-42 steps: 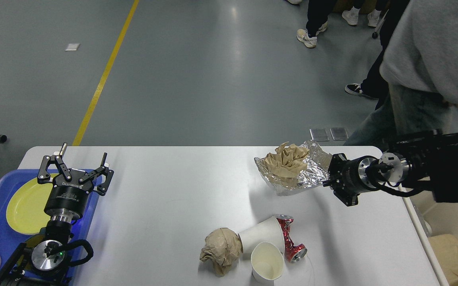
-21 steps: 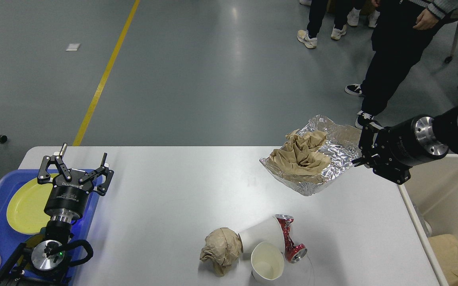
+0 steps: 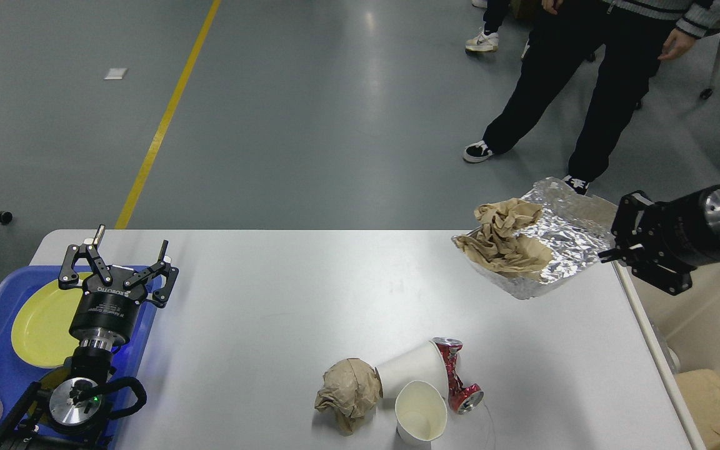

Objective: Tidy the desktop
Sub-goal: 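Lift the foil wrapper and carry it over the white bin, then drop the foil wrapper into the bin and open the right gripper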

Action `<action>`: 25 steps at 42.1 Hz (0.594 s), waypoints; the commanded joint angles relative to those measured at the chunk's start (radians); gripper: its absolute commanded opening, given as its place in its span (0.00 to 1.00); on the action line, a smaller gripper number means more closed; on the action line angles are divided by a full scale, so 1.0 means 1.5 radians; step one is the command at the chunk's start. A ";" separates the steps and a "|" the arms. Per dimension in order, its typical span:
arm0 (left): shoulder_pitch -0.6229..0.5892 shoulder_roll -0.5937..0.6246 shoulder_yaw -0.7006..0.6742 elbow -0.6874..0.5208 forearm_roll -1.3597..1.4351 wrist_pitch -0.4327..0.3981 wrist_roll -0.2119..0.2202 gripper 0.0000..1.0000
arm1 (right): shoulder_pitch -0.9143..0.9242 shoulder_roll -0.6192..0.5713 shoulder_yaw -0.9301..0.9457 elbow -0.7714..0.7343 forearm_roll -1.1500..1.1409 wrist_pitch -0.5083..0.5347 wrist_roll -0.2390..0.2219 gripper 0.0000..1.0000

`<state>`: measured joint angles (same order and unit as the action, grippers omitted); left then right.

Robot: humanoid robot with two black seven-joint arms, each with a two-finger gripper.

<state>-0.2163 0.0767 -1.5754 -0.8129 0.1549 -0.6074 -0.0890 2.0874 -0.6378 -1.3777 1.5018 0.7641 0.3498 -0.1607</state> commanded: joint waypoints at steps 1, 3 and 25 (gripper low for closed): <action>0.000 0.000 0.000 0.000 0.000 0.000 0.000 0.96 | -0.046 -0.084 -0.006 -0.049 -0.013 0.002 0.000 0.00; 0.000 0.000 0.000 0.000 0.000 0.000 0.000 0.96 | -0.067 -0.112 -0.006 -0.072 -0.025 0.003 0.000 0.00; 0.000 0.000 0.000 0.000 0.000 0.000 0.000 0.96 | -0.483 -0.285 0.192 -0.438 -0.054 0.005 0.003 0.00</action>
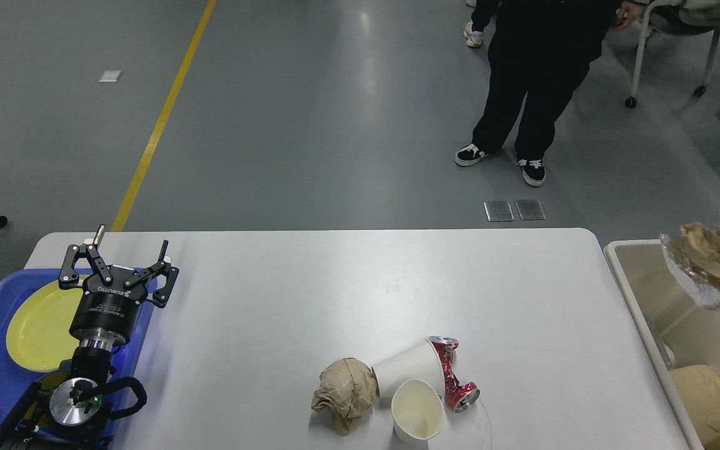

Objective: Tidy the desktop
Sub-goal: 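Drop the foil wrapper into the bin and open the right gripper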

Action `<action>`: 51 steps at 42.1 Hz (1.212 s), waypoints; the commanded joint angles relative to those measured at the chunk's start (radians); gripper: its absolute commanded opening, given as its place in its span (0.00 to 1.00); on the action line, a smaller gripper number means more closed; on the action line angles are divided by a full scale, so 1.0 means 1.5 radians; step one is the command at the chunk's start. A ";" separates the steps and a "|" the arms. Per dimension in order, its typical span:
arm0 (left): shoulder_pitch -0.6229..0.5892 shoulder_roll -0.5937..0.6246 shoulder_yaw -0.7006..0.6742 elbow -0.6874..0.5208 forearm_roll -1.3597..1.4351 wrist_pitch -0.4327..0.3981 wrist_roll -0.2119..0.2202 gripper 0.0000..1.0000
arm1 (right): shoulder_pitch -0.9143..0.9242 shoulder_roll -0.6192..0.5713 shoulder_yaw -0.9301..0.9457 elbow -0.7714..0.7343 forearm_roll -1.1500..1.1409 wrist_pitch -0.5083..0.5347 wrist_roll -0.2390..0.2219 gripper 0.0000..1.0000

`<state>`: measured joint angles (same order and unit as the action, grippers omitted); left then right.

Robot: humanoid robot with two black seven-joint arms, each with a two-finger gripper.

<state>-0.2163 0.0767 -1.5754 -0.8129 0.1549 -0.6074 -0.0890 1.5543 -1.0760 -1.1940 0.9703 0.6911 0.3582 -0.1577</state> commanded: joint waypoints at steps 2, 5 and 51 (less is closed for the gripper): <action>0.000 0.000 0.000 0.000 0.000 0.000 0.000 0.96 | -0.181 0.026 0.098 -0.116 -0.010 -0.002 0.001 0.00; 0.000 0.000 0.000 0.000 0.000 0.000 0.000 0.96 | -0.256 0.054 0.139 -0.160 -0.013 -0.003 0.001 0.00; 0.000 0.000 0.000 0.000 0.000 0.000 0.000 0.96 | -0.681 0.467 0.247 -0.561 -0.380 -0.344 -0.006 0.00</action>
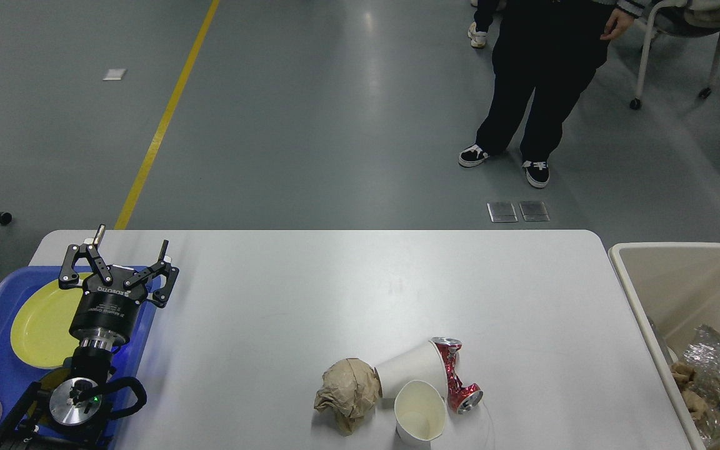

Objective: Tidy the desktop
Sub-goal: 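Drop the foil wrapper into the bin and open the right gripper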

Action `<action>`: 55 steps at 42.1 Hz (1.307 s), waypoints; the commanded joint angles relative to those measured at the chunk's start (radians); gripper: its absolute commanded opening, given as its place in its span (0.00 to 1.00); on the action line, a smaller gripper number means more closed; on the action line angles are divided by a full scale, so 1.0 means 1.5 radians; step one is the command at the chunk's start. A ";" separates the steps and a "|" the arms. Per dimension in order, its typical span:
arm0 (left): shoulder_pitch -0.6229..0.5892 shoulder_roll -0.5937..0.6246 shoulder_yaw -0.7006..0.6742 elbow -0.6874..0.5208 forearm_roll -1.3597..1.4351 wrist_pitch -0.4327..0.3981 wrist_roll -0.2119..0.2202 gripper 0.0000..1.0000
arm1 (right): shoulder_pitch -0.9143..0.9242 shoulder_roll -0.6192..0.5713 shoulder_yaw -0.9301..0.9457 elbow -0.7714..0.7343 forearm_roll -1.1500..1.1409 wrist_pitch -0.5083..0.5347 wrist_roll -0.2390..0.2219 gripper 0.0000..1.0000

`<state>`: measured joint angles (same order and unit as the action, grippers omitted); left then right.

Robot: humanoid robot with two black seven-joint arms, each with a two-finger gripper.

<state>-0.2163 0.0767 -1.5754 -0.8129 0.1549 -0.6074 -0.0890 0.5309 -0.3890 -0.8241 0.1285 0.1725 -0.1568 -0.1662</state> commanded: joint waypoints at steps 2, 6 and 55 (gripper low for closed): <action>0.000 0.000 0.000 0.000 0.000 0.000 0.000 0.96 | 0.001 0.010 0.000 0.000 -0.040 0.000 -0.001 0.00; 0.000 0.000 0.000 0.000 0.000 0.000 0.000 0.96 | 0.001 0.012 0.001 0.001 -0.041 0.000 -0.001 0.00; 0.000 0.000 0.000 0.000 0.000 0.000 0.000 0.96 | 0.196 -0.102 -0.033 0.255 -0.066 -0.021 0.006 1.00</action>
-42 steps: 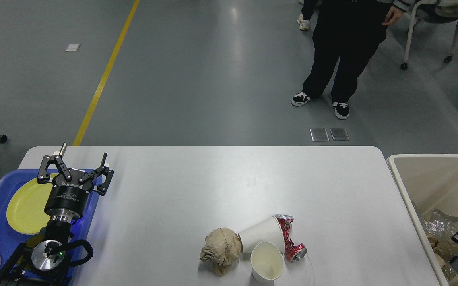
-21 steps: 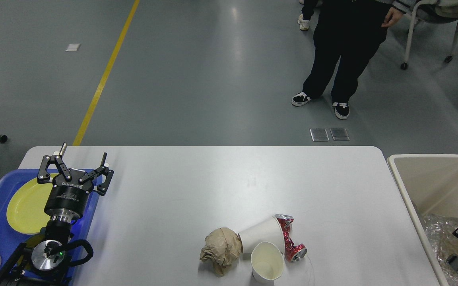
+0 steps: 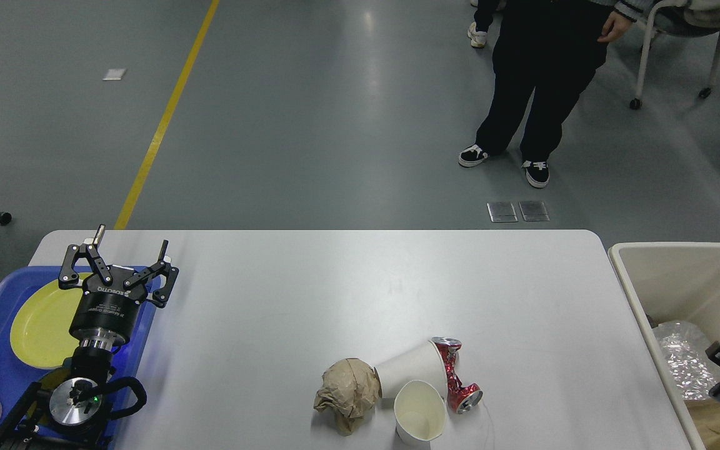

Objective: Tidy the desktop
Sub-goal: 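Drop the foil wrapper into the bin and open the right gripper, then raise the right gripper and move it toward the crumpled paper ball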

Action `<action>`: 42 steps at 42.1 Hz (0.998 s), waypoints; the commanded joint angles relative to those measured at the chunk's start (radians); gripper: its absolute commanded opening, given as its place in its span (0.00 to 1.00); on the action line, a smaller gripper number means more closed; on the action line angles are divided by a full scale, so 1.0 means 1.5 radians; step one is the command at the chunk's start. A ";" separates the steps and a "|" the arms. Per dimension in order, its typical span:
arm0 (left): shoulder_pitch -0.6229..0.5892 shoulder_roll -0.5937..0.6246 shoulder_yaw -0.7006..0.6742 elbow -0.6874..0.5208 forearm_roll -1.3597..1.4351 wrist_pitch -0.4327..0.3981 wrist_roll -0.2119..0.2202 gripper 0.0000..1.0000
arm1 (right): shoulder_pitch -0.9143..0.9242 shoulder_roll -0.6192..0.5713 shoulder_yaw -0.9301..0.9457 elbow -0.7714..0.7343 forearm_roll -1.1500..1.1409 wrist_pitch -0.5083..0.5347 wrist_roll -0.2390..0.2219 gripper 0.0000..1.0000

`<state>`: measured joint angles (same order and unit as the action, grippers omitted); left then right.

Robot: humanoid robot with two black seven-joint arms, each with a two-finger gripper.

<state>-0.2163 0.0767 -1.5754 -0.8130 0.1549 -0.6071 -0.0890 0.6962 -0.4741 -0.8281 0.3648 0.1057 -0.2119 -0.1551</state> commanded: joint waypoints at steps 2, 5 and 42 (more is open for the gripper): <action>0.000 0.000 0.000 0.000 0.000 0.000 0.000 0.96 | 0.132 -0.059 -0.059 0.136 -0.033 0.024 -0.001 1.00; 0.000 0.000 0.000 0.000 0.000 0.000 0.000 0.96 | 0.207 -0.075 -0.107 0.196 -0.037 0.041 -0.003 1.00; 0.000 0.000 0.000 0.000 0.000 0.000 0.000 0.96 | 1.121 0.123 -0.324 0.702 -0.026 0.690 -0.010 1.00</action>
<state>-0.2163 0.0767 -1.5754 -0.8131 0.1549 -0.6072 -0.0890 2.2653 -0.3146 -1.3498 1.3218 0.0645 0.7598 -0.1706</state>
